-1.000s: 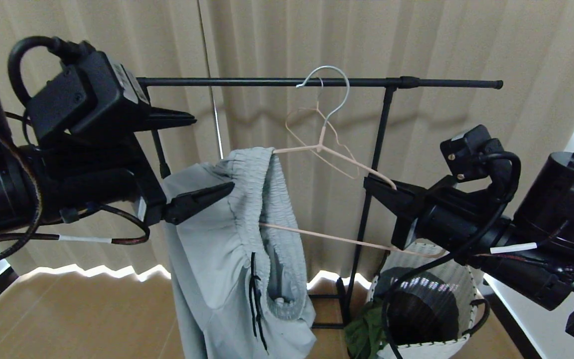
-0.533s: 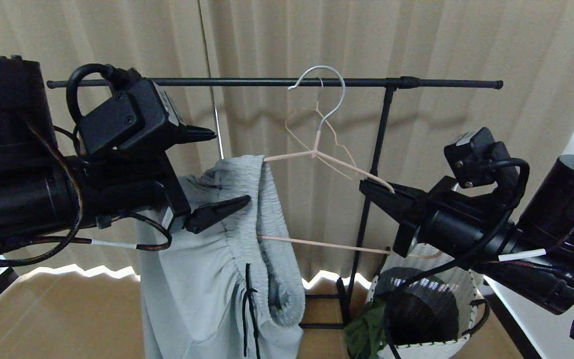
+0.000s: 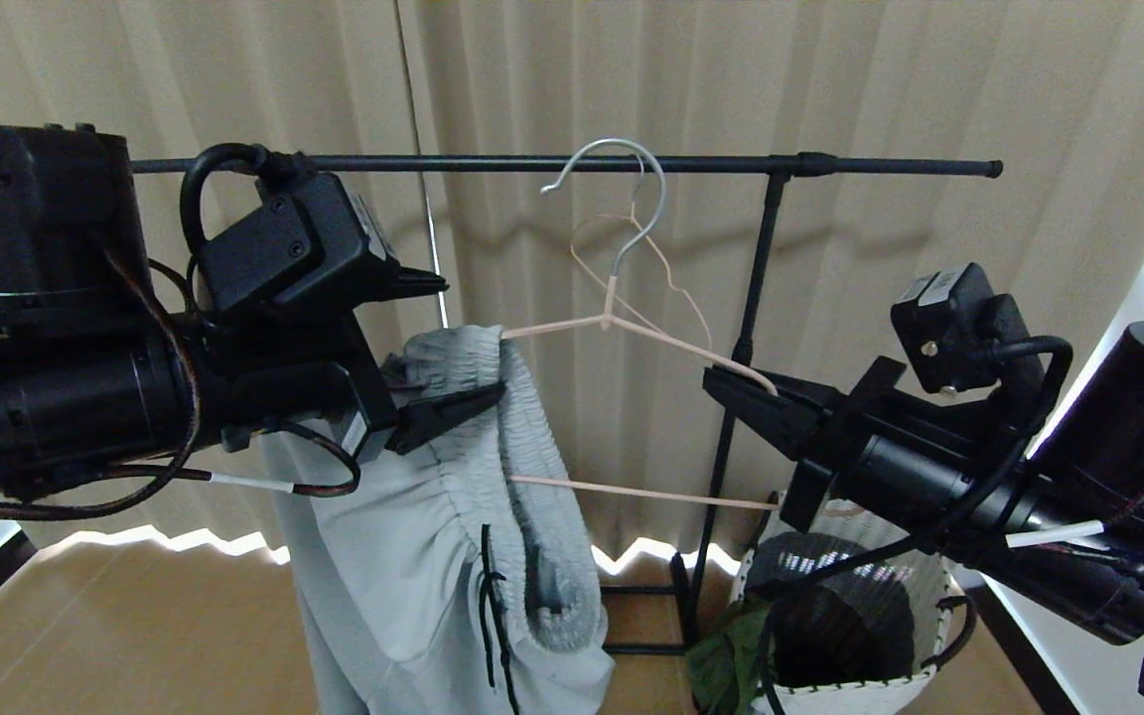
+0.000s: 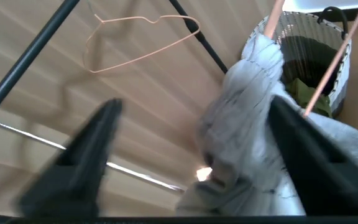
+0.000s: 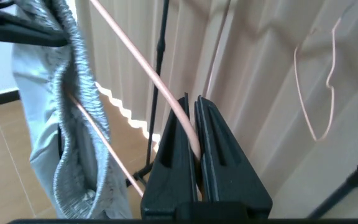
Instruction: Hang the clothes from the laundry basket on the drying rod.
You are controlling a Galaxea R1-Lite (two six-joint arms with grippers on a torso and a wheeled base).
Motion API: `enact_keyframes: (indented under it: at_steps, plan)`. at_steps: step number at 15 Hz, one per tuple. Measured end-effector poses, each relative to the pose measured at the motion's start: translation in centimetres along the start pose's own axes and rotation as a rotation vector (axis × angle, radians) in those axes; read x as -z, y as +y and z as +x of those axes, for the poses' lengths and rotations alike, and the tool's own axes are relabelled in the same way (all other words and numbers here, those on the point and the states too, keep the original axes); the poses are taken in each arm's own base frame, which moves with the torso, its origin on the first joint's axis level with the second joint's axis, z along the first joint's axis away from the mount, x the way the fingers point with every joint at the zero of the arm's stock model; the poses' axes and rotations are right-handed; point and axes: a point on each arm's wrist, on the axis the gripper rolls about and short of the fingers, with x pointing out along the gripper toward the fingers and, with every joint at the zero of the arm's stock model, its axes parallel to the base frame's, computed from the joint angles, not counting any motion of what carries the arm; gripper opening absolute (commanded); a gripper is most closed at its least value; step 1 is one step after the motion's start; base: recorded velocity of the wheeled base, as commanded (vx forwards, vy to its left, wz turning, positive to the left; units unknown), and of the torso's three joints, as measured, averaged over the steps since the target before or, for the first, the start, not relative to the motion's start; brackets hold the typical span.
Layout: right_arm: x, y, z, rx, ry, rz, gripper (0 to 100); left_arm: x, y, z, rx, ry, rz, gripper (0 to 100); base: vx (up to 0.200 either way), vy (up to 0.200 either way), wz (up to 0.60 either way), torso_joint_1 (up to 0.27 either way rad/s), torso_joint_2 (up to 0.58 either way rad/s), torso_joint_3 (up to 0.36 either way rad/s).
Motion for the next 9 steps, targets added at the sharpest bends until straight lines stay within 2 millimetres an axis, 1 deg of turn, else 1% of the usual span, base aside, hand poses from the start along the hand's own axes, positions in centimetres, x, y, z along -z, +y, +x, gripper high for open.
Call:
enact_keyframes:
  at_steps: [7,8,9]
  plan:
    - [0.37,0.04,-0.07,-0.004,0.008,-0.003,0,0.23,-0.11,0.14,0.006,0.008,-0.004,0,0.000,0.000,0.00,0.000,0.00,0.000]
    - [0.37,0.04,-0.08,-0.004,0.008,-0.005,100,0.26,-0.08,0.14,0.003,0.010,-0.004,0,0.000,0.000,0.00,0.000,0.00,0.000]
    - [0.35,0.05,-0.10,-0.005,0.006,-0.005,100,0.31,-0.07,0.15,0.002,0.013,-0.005,0,0.000,0.000,0.00,0.000,0.00,0.000]
